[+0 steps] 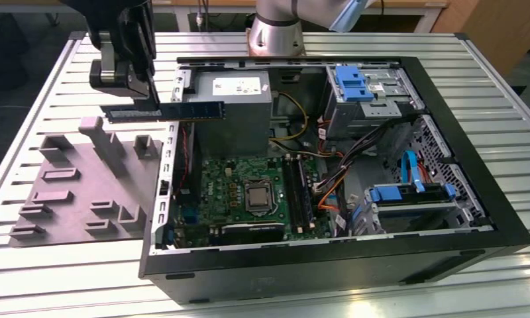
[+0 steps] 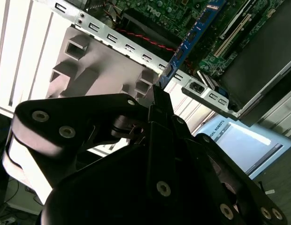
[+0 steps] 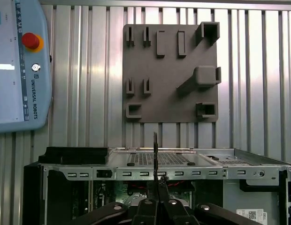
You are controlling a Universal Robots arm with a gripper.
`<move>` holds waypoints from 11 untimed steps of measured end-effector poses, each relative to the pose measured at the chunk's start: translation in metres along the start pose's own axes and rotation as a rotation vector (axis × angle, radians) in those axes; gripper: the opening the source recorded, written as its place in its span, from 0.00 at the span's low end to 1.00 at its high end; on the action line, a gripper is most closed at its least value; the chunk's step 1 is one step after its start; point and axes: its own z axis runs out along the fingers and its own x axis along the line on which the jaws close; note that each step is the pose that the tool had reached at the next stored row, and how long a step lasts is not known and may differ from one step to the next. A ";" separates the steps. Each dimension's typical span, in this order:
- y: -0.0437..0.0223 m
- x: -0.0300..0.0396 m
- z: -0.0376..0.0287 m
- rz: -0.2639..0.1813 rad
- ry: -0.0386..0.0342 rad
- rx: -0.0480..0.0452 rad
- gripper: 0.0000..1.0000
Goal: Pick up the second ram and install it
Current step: 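Pick up the second ram and move it above second insertion slot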
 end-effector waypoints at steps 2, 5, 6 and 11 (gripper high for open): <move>-0.0021 0.0000 -0.0001 0.000 0.0000 0.0000 0.11; -0.0052 0.0000 -0.0002 0.000 0.0000 0.0000 0.11; -0.0063 -0.0001 -0.0003 0.000 0.0000 0.0000 0.11; -0.0114 -0.0001 -0.0005 0.000 0.0000 0.0000 0.11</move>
